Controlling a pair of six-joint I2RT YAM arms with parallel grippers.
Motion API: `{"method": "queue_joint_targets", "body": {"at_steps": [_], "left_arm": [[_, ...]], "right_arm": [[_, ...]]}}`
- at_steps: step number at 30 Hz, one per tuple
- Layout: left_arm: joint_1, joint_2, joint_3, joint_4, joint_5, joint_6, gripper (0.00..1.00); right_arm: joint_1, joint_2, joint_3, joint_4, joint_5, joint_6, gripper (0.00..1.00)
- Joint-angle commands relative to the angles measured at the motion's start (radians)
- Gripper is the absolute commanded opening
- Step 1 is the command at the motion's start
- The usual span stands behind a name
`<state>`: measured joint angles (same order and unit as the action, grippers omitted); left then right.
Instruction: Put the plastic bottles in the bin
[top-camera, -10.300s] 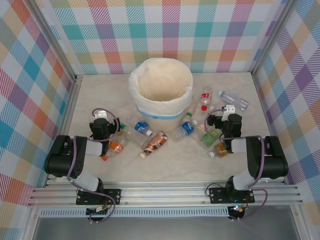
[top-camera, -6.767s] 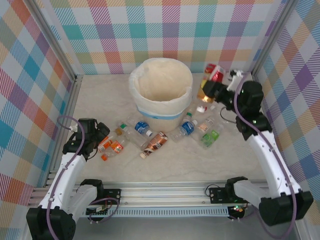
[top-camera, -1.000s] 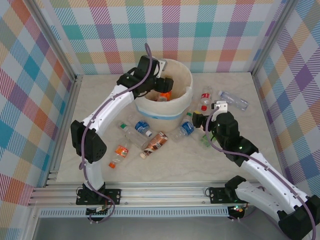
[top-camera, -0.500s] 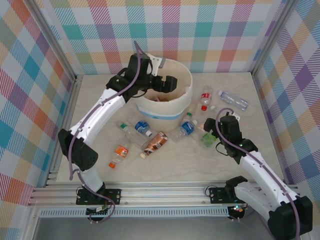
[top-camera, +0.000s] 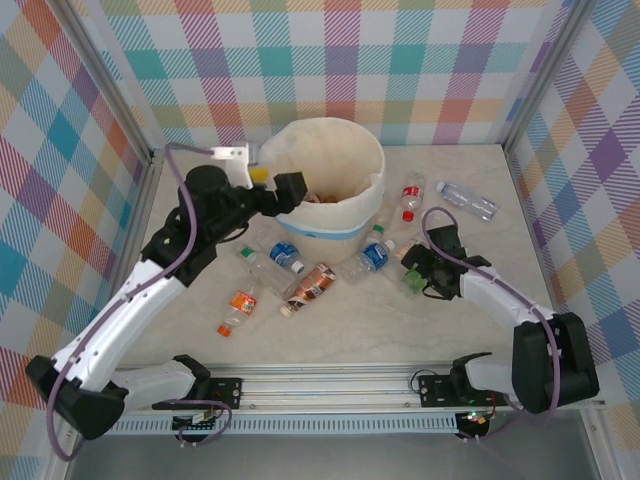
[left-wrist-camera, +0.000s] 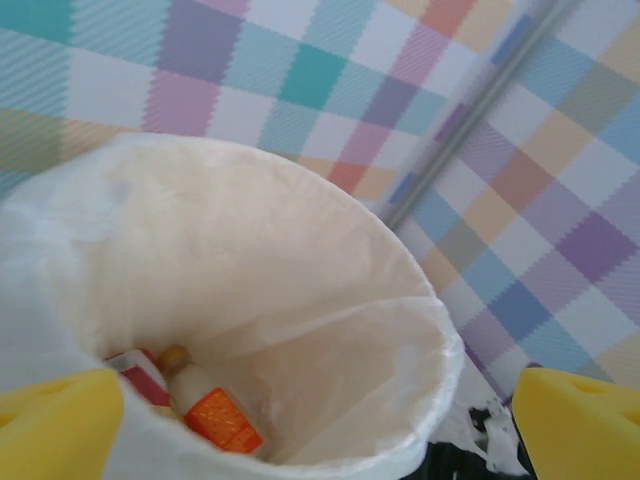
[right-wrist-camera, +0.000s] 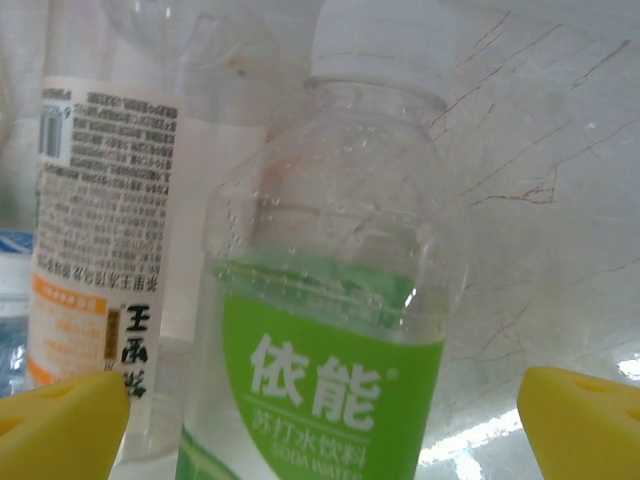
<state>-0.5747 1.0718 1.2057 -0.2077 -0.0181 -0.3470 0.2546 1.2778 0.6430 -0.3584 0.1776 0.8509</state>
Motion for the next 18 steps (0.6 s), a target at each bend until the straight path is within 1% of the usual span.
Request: {"method": "queue_joint_targets", "body": {"at_steps": [1, 3, 4, 5, 9, 12, 16, 18], "left_arm": [[-0.008, -0.074, -0.049, -0.019, -0.226, -0.045, 1.0], [-0.007, -0.093, -0.058, -0.061, -0.291, -0.05, 1.0], [-0.005, -0.095, -0.061, -0.102, -0.308, -0.055, 1.0], [-0.003, -0.093, -0.065, -0.108, -0.316, -0.061, 1.0], [0.006, -0.07, -0.084, -0.078, -0.287, -0.086, 1.0], [0.01, -0.041, -0.09, -0.042, -0.286, -0.101, 1.0], [0.021, -0.002, -0.081, -0.053, -0.278, -0.114, 1.0], [0.031, 0.011, -0.075, -0.062, -0.251, -0.123, 1.0]], "right_arm": [[-0.004, 0.027, 0.016, 0.008, 0.037, 0.062, 0.99], [-0.005, 0.045, 0.015, 0.018, 0.037, 0.059, 0.98], [-0.005, 0.057, 0.015, 0.016, 0.037, 0.062, 0.97], [-0.004, 0.066, 0.018, 0.011, 0.04, 0.062, 0.97], [-0.005, 0.093, 0.015, -0.022, 0.066, 0.073, 0.97], [-0.005, 0.092, -0.002, -0.009, 0.077, 0.062, 0.87], [-0.004, 0.098, -0.023, 0.029, 0.076, 0.054, 0.86], [-0.004, 0.1, -0.034, 0.05, 0.079, 0.044, 0.81]]}}
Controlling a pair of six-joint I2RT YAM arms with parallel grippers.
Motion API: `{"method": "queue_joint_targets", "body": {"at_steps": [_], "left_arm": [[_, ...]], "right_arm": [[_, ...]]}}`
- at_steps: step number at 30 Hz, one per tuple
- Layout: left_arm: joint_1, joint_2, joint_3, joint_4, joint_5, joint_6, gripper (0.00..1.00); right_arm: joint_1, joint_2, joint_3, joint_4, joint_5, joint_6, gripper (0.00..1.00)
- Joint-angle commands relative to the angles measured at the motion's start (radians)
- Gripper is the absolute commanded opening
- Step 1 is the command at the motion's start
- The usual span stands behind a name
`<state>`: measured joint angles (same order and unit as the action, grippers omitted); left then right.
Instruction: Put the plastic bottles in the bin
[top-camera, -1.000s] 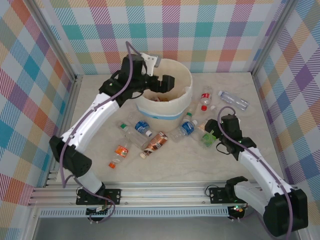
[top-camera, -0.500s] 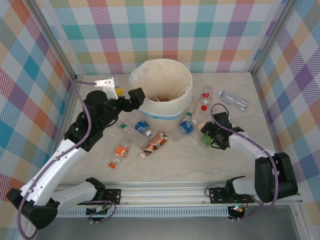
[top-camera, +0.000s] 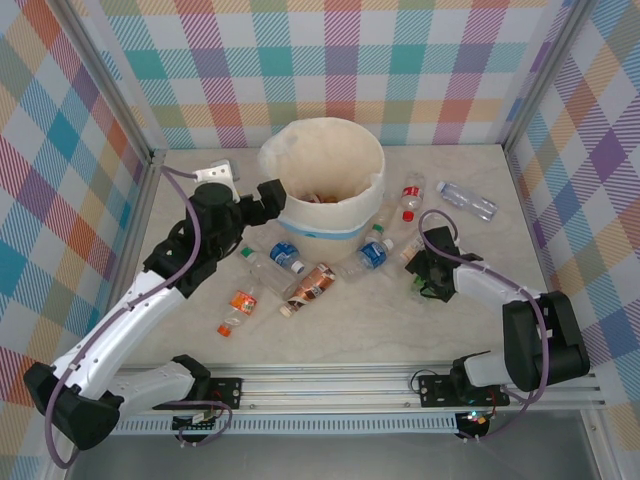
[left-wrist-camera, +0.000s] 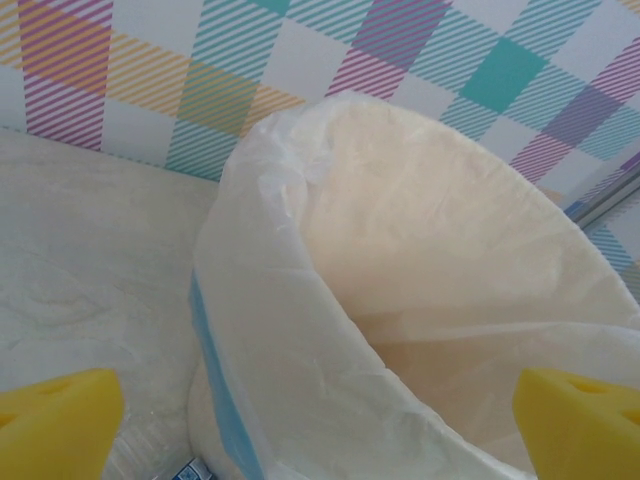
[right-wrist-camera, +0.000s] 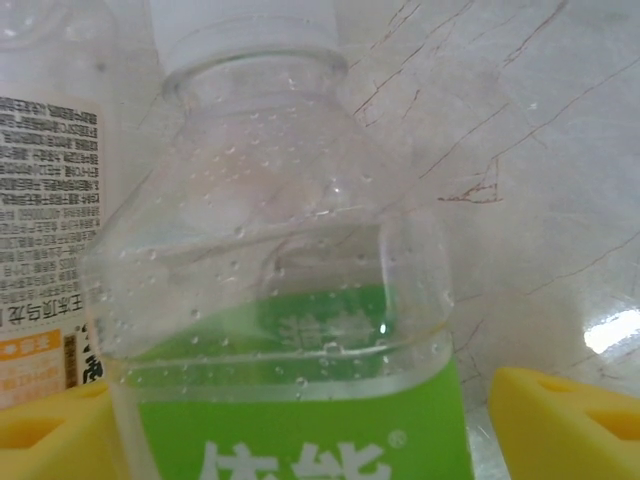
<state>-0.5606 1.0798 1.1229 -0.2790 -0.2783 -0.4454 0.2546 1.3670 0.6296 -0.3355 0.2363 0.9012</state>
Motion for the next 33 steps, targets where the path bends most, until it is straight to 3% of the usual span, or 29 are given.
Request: {"method": "queue_joint_targets", "body": {"at_steps": [1, 8, 14, 26, 33], "left_arm": [[0.024, 0.009, 0.007, 0.009, 0.024, -0.029, 1.0], [0.064, -0.015, -0.042, -0.034, 0.013, -0.089, 1.0], [0.109, -0.052, -0.102, -0.033, 0.0, -0.125, 1.0], [0.175, -0.077, -0.173, -0.045, -0.019, -0.196, 1.0], [0.203, -0.093, -0.208, -0.032, -0.007, -0.222, 1.0]], "right_arm": [[-0.005, 0.01, -0.027, 0.043, 0.02, -0.016, 0.78], [-0.005, -0.031, -0.07, 0.076, 0.033, -0.043, 0.64], [-0.002, -0.086, -0.084, 0.153, -0.119, -0.204, 0.55], [0.021, -0.361, -0.132, 0.32, -0.156, -0.248, 0.51], [0.024, -0.508, -0.111, 0.461, -0.27, -0.314, 0.48]]}}
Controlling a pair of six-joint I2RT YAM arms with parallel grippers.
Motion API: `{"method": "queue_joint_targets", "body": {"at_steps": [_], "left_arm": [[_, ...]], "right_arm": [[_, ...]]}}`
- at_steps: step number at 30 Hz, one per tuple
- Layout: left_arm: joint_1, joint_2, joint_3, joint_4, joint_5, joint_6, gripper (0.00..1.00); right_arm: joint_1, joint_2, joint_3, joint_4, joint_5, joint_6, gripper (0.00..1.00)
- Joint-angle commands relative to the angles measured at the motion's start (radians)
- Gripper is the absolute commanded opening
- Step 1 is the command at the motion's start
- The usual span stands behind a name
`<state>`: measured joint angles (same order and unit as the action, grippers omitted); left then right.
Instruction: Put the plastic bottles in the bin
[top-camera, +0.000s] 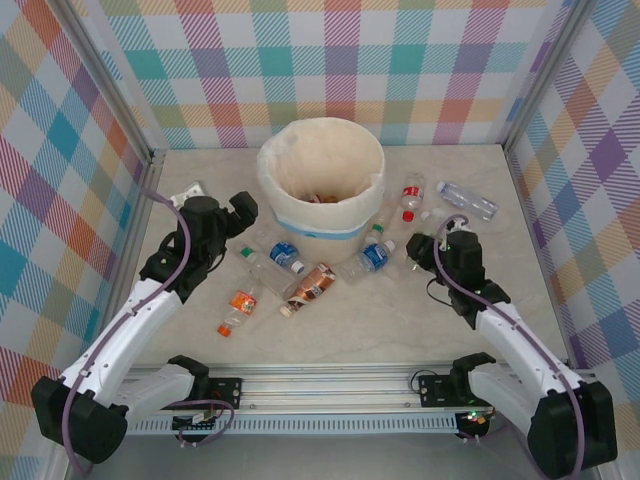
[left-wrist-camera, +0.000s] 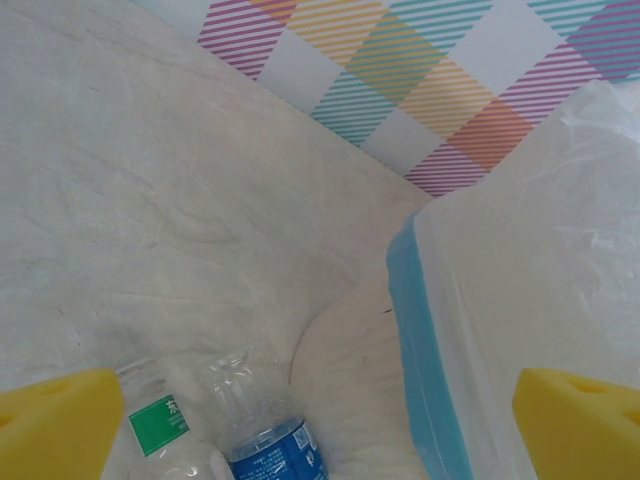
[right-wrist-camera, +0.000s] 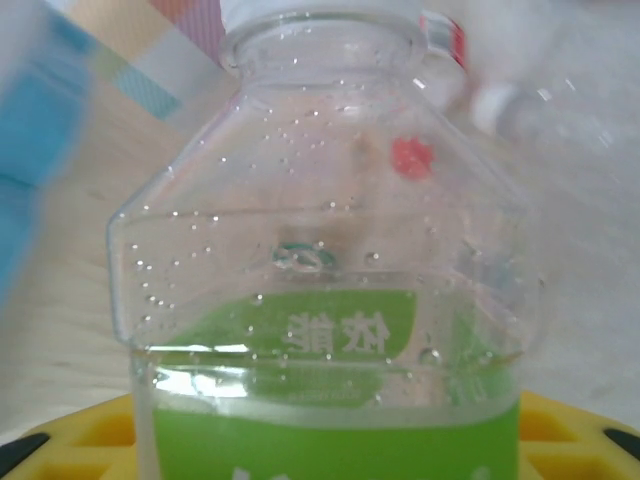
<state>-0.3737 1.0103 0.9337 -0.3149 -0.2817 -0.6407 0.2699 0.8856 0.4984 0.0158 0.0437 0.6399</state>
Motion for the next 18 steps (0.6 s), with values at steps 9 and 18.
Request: {"method": "queue_joint_targets", "body": {"at_steps": [9, 18], "left_arm": [[0.03, -0.036, -0.03, -0.042, 0.0, -0.069, 1.0], [0.033, -0.063, -0.051, -0.136, 0.03, -0.052, 1.0]], "right_arm": [[0.009, 0.034, 0.249, 0.249, -0.279, -0.155, 0.49], [0.056, 0.322, 0.615, 0.234, -0.453, -0.195, 0.52]]}}
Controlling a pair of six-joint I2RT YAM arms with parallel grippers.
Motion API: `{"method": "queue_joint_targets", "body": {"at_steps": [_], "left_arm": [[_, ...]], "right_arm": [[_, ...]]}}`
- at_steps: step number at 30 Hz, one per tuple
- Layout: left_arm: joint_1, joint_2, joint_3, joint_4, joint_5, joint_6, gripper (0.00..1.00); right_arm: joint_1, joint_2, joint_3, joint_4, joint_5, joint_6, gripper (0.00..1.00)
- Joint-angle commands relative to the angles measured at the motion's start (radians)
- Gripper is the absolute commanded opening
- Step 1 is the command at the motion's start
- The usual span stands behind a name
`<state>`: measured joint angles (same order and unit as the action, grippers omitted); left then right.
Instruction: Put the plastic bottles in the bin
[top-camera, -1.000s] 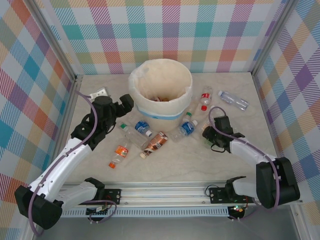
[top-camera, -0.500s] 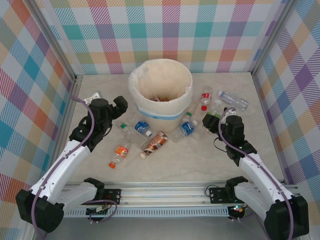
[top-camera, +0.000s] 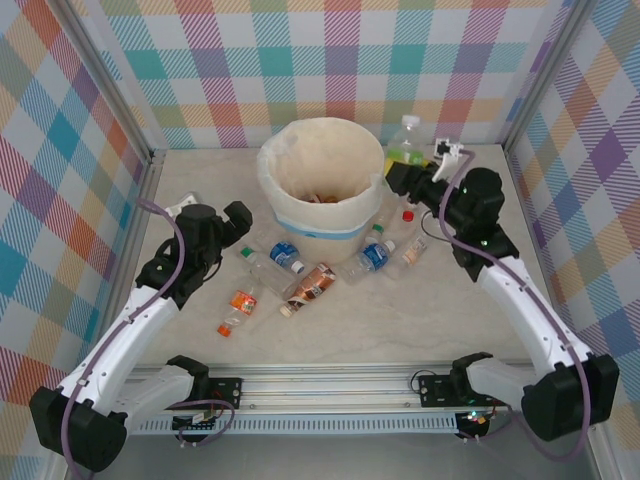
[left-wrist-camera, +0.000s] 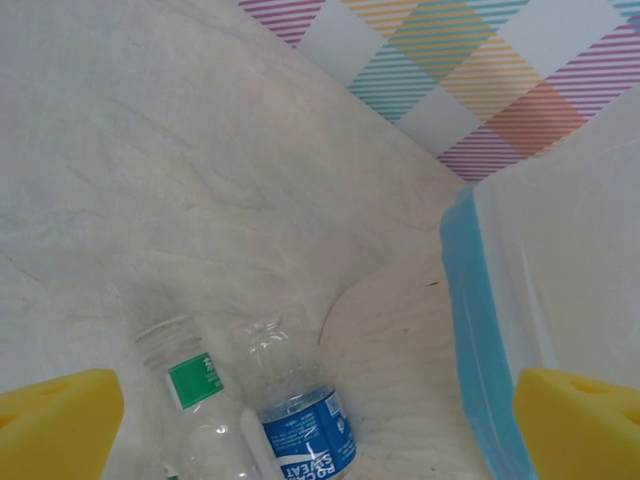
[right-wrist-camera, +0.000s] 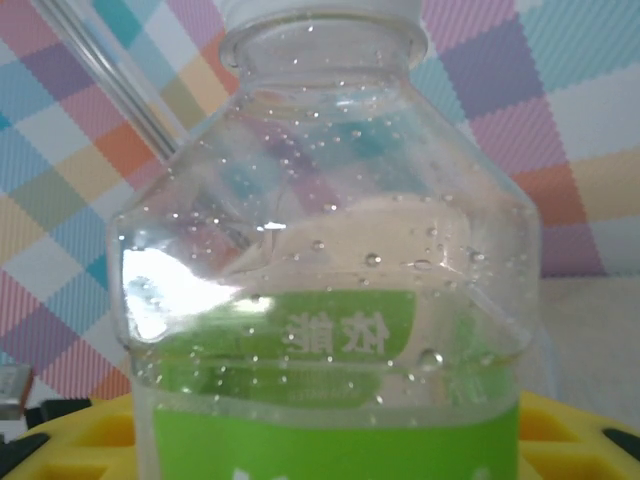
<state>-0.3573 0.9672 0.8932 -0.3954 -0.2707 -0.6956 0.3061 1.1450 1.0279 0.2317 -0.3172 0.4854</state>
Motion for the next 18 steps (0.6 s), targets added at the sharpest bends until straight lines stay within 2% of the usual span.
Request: {"method": "queue_joint_targets", "body": {"at_steps": [1, 7, 11, 18], "left_arm": [[0.017, -0.02, -0.01, -0.073, 0.024, 0.005, 1.0], [0.017, -0.037, -0.022, -0.158, 0.005, 0.007, 1.0], [0.016, -0.057, -0.029, -0.204, -0.006, -0.001, 1.0], [0.018, -0.122, -0.088, -0.178, -0.025, -0.025, 1.0]], "right_arm": [[0.031, 0.101, 0.131, -0.006, -0.111, -0.051, 0.53], [0.094, 0.297, 0.38, -0.198, -0.156, -0.128, 0.54], [0.151, 0.399, 0.491, -0.305, -0.091, -0.182, 0.54], [0.234, 0.567, 0.697, -0.541, 0.075, -0.262, 0.54]]}}
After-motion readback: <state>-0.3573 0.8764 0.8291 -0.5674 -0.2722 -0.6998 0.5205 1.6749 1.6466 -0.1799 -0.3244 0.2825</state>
